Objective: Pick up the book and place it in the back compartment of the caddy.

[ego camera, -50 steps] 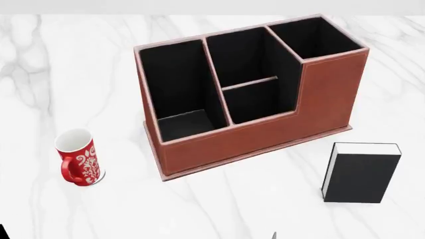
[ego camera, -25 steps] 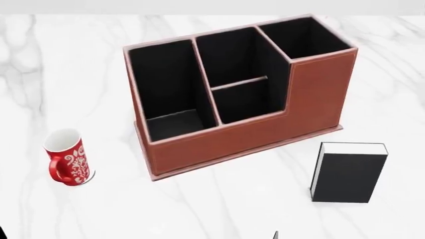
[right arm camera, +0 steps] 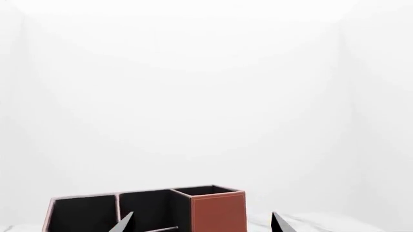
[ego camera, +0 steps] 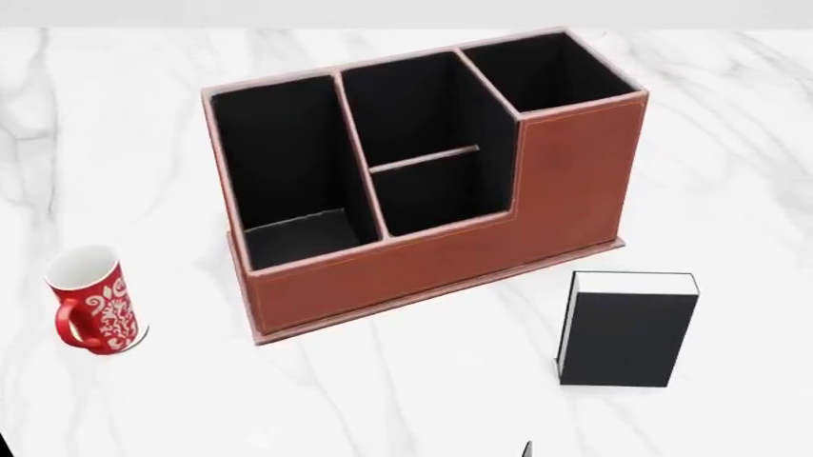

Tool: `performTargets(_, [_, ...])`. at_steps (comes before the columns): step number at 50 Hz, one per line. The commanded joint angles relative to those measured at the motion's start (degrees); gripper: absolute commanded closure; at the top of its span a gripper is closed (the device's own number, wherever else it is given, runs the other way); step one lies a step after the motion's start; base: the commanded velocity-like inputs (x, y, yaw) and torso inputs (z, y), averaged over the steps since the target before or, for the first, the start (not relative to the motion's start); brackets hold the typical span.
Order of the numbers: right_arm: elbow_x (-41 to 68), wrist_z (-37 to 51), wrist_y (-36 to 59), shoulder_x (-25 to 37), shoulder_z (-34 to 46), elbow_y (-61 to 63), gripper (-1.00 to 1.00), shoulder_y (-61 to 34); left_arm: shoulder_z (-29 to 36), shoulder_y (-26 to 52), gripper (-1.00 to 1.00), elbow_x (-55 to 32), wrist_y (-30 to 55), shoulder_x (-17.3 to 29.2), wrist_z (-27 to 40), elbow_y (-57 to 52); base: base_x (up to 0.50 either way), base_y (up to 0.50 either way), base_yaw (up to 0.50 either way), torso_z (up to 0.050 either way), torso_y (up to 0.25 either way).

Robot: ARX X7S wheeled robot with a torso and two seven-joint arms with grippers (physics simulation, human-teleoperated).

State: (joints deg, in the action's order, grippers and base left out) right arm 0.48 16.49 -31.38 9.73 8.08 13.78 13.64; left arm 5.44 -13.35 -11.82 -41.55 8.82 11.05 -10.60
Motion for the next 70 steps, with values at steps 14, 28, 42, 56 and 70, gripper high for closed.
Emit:
performTargets(14, [1.3,0.9,-0.2,1.2,0.7,0.4,-1.00,0.1,0.8,-0.2,-1.00,0.0,-0.2,0.9,1.0,-0.4,0.00,-0.12,0.00,0.000,0.000])
performTargets(28, [1.6,1.5,-0.2,1.7,0.9,0.4,-1.00,0.0,1.1,-0.2,-1.00,0.1,-0.3,1.3,1.6,-0.5,0.00,-0.12,0.00,0.000,0.000])
performTargets(42, [2.2,2.3,0.4,2.1,1.0,0.6,-1.00,-0.1,1.5,-0.1,-1.00,0.1,-0.3,1.7,2.0,-0.3,0.00,-0.12,0.00,0.000,0.000])
performTargets(56, [2.5,2.8,0.1,2.5,1.3,0.7,-1.00,-0.1,1.8,0.0,-1.00,0.3,-0.3,2.0,2.5,-0.3,0.00,-0.13,0.00,0.000,0.000])
performTargets(70, [2.5,3.4,-0.2,2.8,1.6,0.6,-1.00,-0.1,2.0,-0.1,-1.00,0.1,-0.5,2.4,3.0,-0.4,0.00,-0.13,0.00,0.000,0.000])
